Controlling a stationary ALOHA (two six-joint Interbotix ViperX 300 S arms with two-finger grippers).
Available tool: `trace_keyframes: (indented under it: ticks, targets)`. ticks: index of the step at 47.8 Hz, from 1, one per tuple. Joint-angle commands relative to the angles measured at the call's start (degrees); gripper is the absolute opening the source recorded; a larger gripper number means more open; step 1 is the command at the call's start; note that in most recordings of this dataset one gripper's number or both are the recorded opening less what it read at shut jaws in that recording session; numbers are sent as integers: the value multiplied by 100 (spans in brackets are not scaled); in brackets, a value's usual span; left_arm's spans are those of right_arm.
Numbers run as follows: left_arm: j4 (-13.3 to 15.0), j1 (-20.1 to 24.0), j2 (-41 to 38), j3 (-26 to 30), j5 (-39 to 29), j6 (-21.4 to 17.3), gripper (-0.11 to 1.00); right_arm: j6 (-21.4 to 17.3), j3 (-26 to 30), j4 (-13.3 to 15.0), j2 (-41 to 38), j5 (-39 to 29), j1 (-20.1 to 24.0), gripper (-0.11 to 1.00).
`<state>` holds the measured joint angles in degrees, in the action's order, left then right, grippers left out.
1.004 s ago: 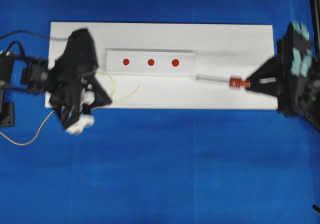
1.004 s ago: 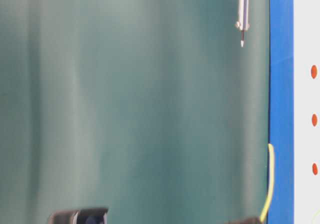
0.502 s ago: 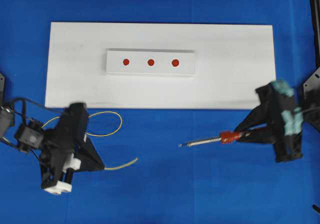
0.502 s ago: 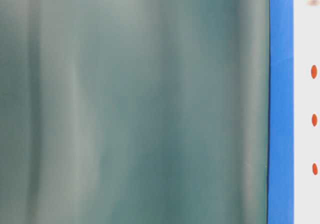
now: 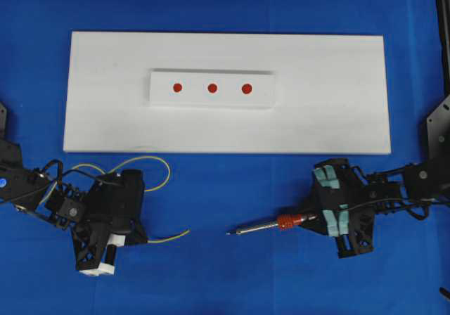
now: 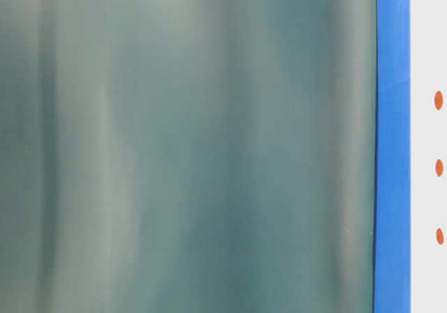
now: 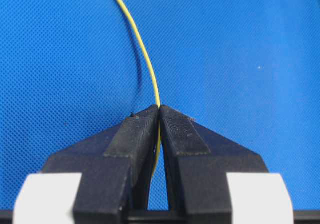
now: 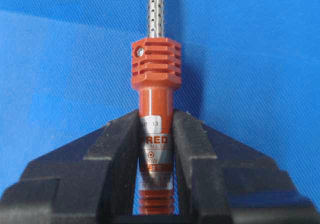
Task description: Touch the tip of the soldering iron to the tip of the solder at the mark.
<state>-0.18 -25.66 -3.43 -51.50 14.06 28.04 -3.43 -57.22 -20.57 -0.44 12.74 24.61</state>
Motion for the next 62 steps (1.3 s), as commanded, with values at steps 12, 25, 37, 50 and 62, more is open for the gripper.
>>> trace_keyframes:
  ticks: [12,25,37,50,62]
  targets:
    - [9,-9,105,62,-132,-88,14,0,167,-35,26,26,35,13]
    - [0,167,861,167,-932,-220,81,114,114,9,659,-26,-123,86]
    - [-9,633,2188,158,-1907,-984,78,615,-97,141,2382,-650,-738,85]
    - [-9,1512,3410,-272,-1828,-2092,77,1248,-519,193,4157,-1178,-1854,85]
    - [-9,2215,4702,-932,-1529,-2742,76,1538,-1002,396,5581,-1529,-2813,85]
